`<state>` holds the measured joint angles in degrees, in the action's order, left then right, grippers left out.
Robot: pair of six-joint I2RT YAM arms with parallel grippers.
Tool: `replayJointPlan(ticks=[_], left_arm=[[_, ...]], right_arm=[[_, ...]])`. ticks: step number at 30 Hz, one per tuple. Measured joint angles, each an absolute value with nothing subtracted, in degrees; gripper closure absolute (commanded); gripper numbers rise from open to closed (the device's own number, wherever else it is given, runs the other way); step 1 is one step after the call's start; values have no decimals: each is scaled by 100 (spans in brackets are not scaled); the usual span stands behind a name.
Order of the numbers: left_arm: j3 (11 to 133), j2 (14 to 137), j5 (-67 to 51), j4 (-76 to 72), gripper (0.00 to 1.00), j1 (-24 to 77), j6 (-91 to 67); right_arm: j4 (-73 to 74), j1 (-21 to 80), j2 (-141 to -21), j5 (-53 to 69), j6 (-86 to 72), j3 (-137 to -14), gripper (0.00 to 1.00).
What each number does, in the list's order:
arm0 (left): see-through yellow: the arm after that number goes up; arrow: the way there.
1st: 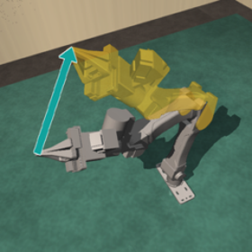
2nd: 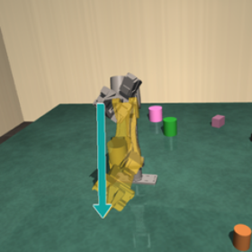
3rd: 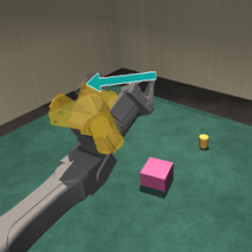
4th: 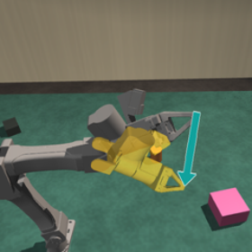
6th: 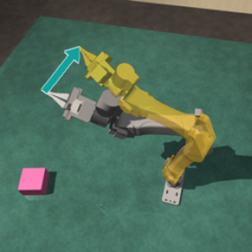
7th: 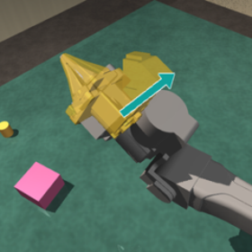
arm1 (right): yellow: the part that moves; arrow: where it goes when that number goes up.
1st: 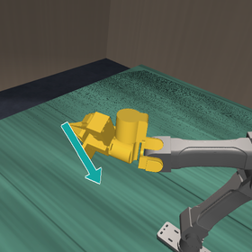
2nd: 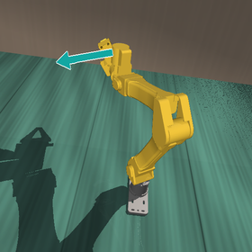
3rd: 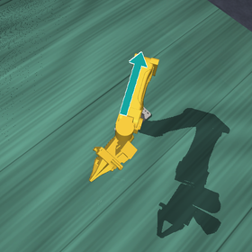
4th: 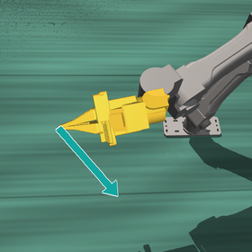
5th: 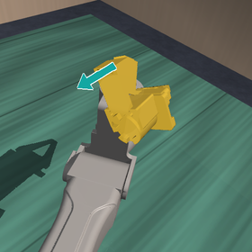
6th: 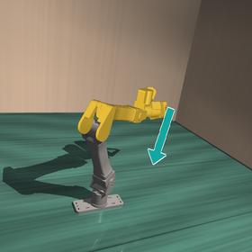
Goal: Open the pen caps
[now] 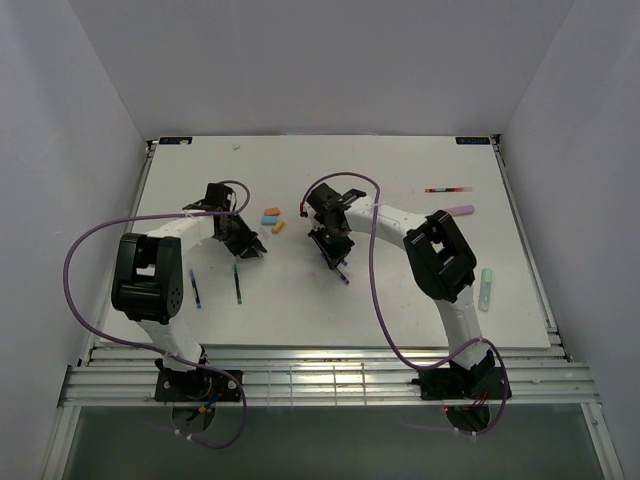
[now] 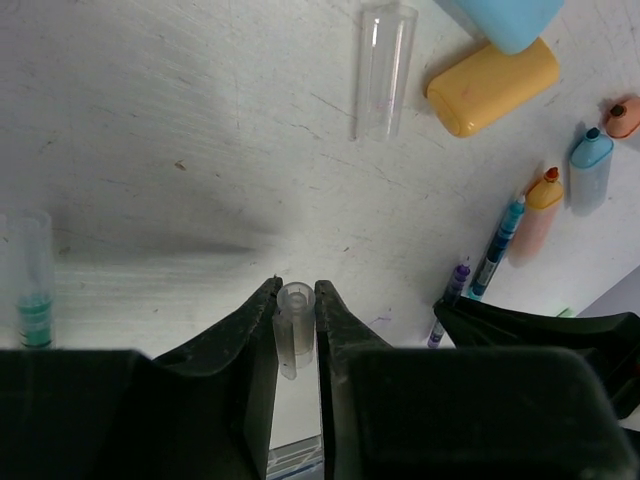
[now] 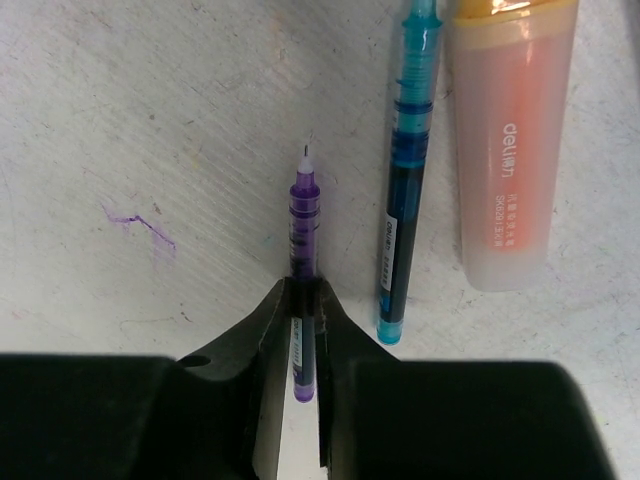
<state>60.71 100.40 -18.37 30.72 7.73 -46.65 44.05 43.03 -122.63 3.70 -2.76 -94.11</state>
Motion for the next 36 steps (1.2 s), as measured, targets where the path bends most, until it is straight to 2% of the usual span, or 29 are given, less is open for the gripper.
replayJointPlan(ticks=[9,24,31,36], left_arm=[[6128,10396,-1787,3035,62,773,-4707],[6195,9974,-1417,3269,52,773,-4694],[6198,8750,-808,3726,52,773,-4716],[6309,8705,-119,4187,51,770,-4497]], right_arm=[[4539,4303,-12425,379,-252,-9701,71],[4801,4303,-12505,379,-259,-10422,60],[4871,4322,-11679,482,-456,-9959,59],[4851,4399,-10790,709,-655,-9487,59]])
